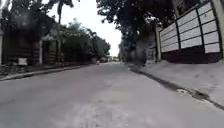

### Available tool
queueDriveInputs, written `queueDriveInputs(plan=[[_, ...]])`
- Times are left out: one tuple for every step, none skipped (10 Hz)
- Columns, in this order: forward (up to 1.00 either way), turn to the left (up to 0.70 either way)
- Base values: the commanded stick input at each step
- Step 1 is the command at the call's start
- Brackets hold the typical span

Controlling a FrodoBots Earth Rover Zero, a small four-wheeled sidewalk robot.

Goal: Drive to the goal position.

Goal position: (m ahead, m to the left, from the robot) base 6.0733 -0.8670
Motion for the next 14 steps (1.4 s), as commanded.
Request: queueDriveInputs(plan=[[1.00,-0.23],[1.00,-0.16],[1.00,-0.06],[1.00,-0.02],[1.00,-0.03],[1.00,-0.01],[1.00,0.00],[1.00,0.00],[1.00,0.00],[1.00,0.00],[1.00,-0.04],[1.00,-0.20],[1.00,-0.20],[1.00,0.00]])
